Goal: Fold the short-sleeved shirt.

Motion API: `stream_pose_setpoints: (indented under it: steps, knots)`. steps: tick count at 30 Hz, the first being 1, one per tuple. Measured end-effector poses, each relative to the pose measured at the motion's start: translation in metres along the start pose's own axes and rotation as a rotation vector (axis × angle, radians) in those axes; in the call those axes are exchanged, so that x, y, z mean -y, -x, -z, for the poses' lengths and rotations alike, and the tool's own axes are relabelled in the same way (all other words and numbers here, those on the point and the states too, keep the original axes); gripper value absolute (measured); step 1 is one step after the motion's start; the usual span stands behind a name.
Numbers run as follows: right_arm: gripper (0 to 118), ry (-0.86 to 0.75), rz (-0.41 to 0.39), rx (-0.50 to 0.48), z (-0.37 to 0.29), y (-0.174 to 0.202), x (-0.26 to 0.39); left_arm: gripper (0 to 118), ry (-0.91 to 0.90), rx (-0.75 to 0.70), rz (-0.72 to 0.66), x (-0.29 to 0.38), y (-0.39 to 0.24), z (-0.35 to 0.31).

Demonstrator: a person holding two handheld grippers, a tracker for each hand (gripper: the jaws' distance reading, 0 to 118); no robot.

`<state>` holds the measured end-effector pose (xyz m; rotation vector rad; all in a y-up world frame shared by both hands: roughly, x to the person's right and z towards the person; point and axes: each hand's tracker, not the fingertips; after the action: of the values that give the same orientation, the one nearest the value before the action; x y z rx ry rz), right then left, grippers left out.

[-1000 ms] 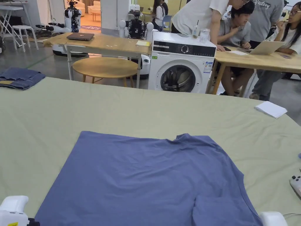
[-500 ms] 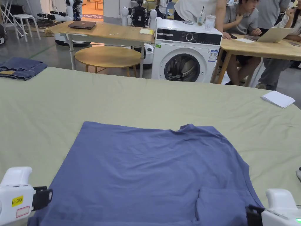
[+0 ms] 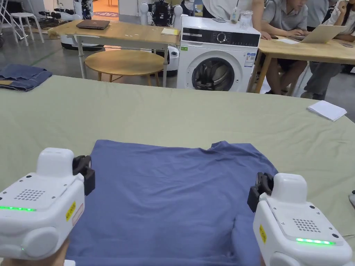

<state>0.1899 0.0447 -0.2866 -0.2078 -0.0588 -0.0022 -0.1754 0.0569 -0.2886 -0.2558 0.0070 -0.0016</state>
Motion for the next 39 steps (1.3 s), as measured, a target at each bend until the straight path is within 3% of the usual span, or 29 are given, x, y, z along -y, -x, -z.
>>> stream_pose_setpoints:
  steps: [9,22,24,26,29,34,38,39]
  knots:
    - [0,-0.028,-0.043,0.008,0.000,0.018,-0.006,0,-0.040,0.020,0.009,0.000,-0.006,-0.010]
    - [0,0.101,-0.071,-0.021,0.007,0.019,0.015,0,0.598,0.083,-0.085,0.043,0.081,-0.005]
    - [0,0.111,-0.078,-0.025,0.005,0.020,0.019,8,0.657,0.080,-0.126,0.053,0.092,-0.006]
    - [0,0.118,-0.085,-0.027,0.003,0.023,0.019,30,0.703,0.082,-0.171,0.062,0.102,-0.006]
    - [0,0.133,-0.101,-0.030,0.000,0.027,0.022,47,0.738,0.044,-0.228,0.076,0.112,-0.003]
    - [0,0.155,-0.109,-0.032,-0.001,0.025,0.025,49,0.872,-0.080,-0.198,0.111,0.115,0.021]
    - [0,0.168,-0.118,-0.031,-0.006,0.023,0.027,49,0.805,-0.088,-0.217,0.117,0.108,0.018]
    - [0,0.174,-0.116,-0.029,-0.007,0.021,0.027,48,0.794,-0.104,-0.165,0.116,0.100,0.016]
